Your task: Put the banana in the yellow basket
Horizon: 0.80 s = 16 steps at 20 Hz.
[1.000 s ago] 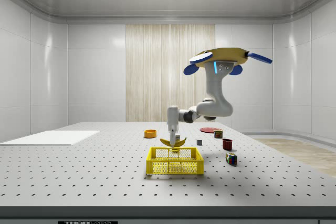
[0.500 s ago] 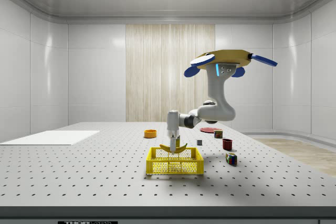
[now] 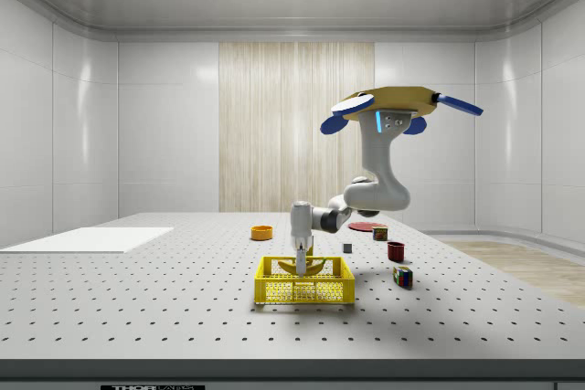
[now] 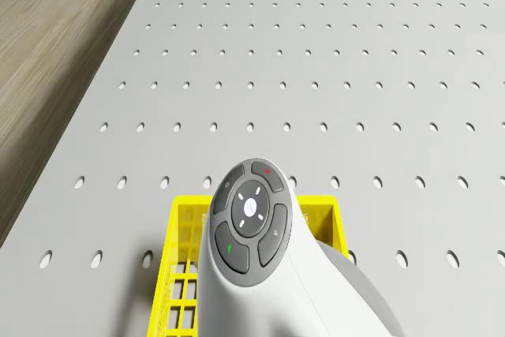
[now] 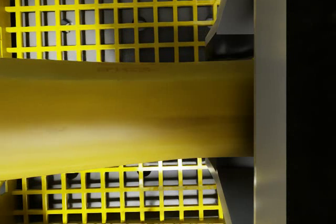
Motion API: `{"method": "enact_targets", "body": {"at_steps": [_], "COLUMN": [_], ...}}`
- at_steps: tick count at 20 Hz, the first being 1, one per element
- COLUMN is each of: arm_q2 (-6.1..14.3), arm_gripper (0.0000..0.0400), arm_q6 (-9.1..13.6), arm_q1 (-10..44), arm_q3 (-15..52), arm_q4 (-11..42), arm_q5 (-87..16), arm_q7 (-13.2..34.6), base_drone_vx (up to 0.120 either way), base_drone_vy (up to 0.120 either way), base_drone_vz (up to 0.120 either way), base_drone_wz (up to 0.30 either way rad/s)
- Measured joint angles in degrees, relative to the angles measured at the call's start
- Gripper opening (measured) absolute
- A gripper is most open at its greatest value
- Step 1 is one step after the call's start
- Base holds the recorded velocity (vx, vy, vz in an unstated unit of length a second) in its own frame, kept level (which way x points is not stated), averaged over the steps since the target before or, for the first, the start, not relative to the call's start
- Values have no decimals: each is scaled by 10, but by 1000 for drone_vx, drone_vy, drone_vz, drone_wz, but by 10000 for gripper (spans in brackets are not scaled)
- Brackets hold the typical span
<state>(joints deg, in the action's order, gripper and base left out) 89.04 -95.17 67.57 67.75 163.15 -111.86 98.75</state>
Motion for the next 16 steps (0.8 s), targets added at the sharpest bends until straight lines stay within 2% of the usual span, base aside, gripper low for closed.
{"method": "enact_targets", "body": {"at_steps": [3,6,10,16], "arm_q2": [-2,-4,-6,-8], "arm_gripper": [292,349,381,395], "arm_q6": [-4,-2,9,23], "arm_q1": [2,1,-6,-13], "arm_q3": [-13,-10,13,46], "arm_q4": [-4,-3,5,15], "arm_q5": [-11,-8,14,45], "arm_q7": [-6,-12,-17,-20], "base_drone_vx": [0,0,0,0], "base_drone_vy": [0,0,0,0], "base_drone_vz": [0,0,0,0], "base_drone_wz": [0,0,0,0]}}
